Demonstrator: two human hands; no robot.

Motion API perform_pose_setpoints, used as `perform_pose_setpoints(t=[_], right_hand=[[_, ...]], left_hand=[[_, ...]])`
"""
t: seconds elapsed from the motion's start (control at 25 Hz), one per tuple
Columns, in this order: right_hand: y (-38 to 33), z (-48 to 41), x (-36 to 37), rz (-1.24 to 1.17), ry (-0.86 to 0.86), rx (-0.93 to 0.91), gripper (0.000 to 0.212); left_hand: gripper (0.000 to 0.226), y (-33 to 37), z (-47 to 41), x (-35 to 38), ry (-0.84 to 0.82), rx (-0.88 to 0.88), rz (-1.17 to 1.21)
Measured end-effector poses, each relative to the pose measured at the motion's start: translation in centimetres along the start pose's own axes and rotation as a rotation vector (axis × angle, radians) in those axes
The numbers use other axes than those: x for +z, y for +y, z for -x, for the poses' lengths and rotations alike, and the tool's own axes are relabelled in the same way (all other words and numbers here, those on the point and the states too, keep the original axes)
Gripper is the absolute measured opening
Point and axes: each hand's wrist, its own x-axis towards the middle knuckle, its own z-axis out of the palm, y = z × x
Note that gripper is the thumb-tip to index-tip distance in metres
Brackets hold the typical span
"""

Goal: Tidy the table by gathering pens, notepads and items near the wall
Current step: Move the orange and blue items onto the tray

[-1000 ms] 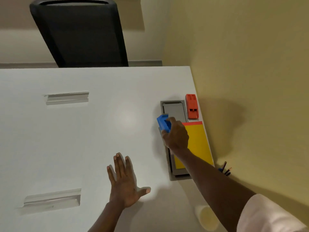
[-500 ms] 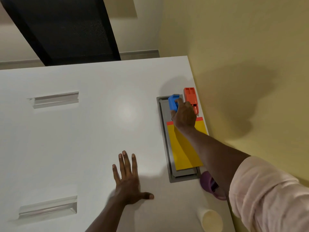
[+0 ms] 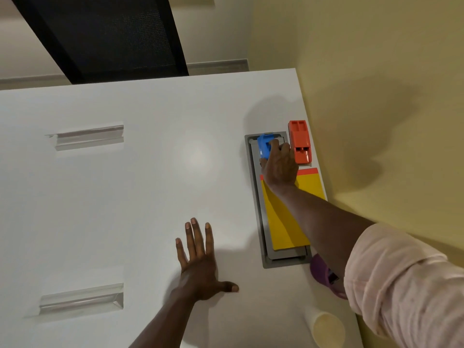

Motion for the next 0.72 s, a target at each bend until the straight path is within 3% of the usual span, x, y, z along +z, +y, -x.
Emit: perform_pose_setpoints(t=[0.36,0.72], right_hand=[[-1.4,0.2,-1.3,-0.029,0.039,0.006,0.065],[-1.3,8.3,-8.5,-0.49,0.178,0.022,0.058]], left_hand=[[0.184,-0.7,-0.7,-0.4,0.0,0.016,0.031],[0.184,-0.5,0.0,-1.1,0.017,-0.023,0.071]])
